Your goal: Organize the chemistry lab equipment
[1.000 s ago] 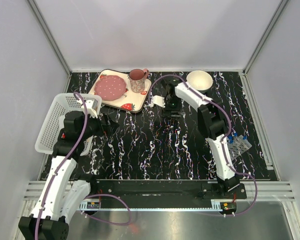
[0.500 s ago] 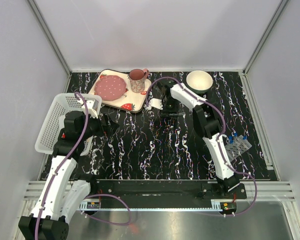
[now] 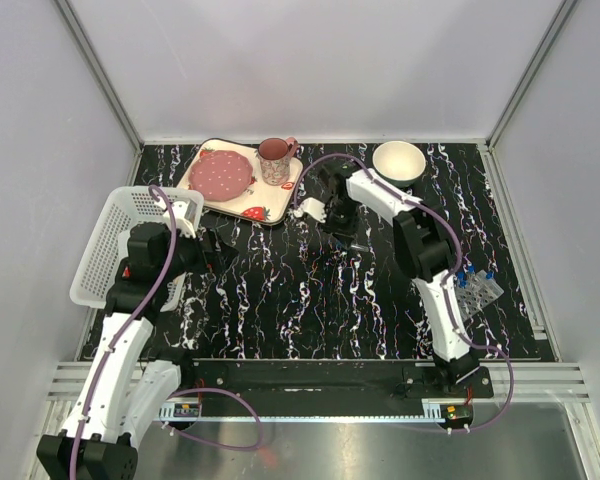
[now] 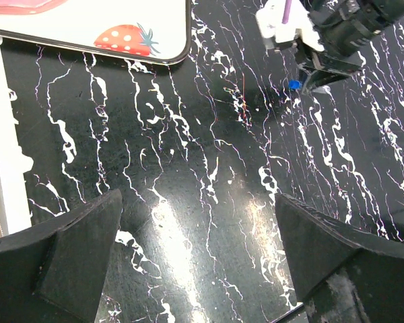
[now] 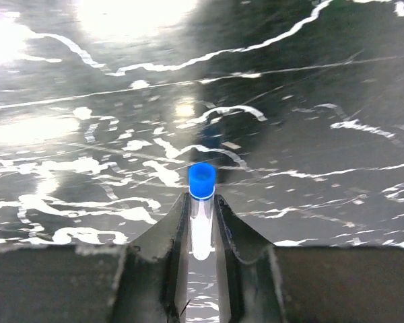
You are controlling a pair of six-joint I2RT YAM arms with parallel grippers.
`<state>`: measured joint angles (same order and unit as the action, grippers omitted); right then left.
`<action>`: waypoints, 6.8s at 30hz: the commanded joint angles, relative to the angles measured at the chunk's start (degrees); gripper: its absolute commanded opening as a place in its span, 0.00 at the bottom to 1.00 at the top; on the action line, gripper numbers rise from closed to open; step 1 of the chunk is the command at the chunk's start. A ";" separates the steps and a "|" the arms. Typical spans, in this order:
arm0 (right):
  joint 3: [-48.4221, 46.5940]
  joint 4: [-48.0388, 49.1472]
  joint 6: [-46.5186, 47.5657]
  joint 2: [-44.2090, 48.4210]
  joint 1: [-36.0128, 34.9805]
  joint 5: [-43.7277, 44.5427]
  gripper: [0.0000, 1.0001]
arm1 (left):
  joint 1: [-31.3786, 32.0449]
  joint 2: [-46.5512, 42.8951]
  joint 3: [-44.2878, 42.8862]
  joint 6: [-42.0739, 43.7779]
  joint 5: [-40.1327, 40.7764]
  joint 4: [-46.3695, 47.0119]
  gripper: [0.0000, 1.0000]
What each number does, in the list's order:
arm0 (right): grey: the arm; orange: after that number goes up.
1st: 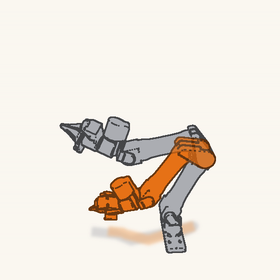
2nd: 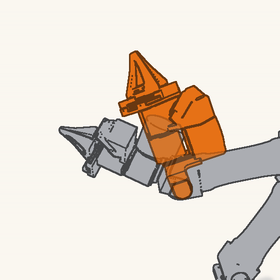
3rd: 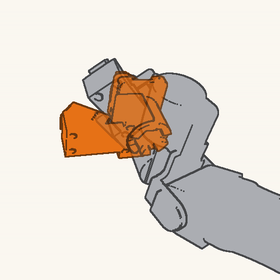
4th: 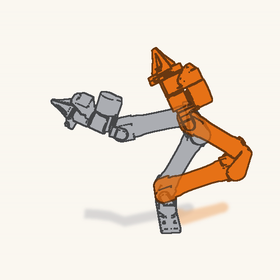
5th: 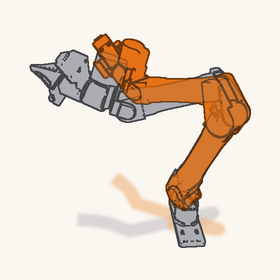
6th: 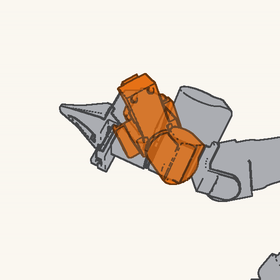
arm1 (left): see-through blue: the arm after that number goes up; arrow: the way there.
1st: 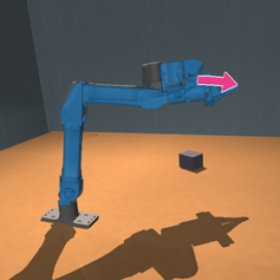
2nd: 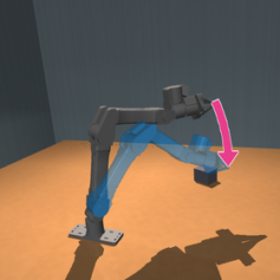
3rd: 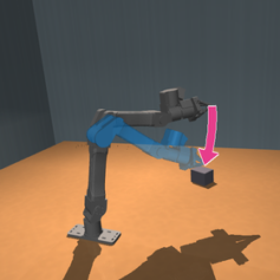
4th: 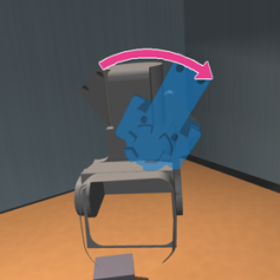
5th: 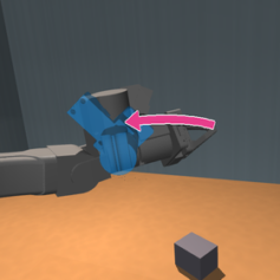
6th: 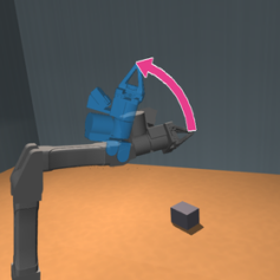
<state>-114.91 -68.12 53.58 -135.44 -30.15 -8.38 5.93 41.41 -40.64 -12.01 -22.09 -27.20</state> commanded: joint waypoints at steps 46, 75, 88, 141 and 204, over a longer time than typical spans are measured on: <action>61.91 14.59 -2.26 77.61 81.29 -46.46 0.21 | 0.39 2.89 0.65 0.41 -9.81 4.08 0.99; 91.27 60.55 -13.15 82.26 83.59 -50.33 0.22 | 0.39 7.37 0.48 -0.65 -10.52 4.79 0.99; 92.94 63.90 -14.12 79.28 83.59 -50.77 0.22 | 0.48 8.07 0.21 -0.38 -10.96 4.70 0.99; 92.68 50.45 -1.82 83.23 83.59 -45.94 0.25 | 0.48 6.14 0.12 0.41 -11.93 4.79 0.99; 40.39 25.67 -55.58 85.16 83.76 -46.82 1.00 | 0.39 -0.80 -32.74 0.06 -2.70 -17.96 0.99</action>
<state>-69.49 -43.18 11.77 -49.82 53.32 -57.43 6.28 40.97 -68.01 -10.59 -26.94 -42.52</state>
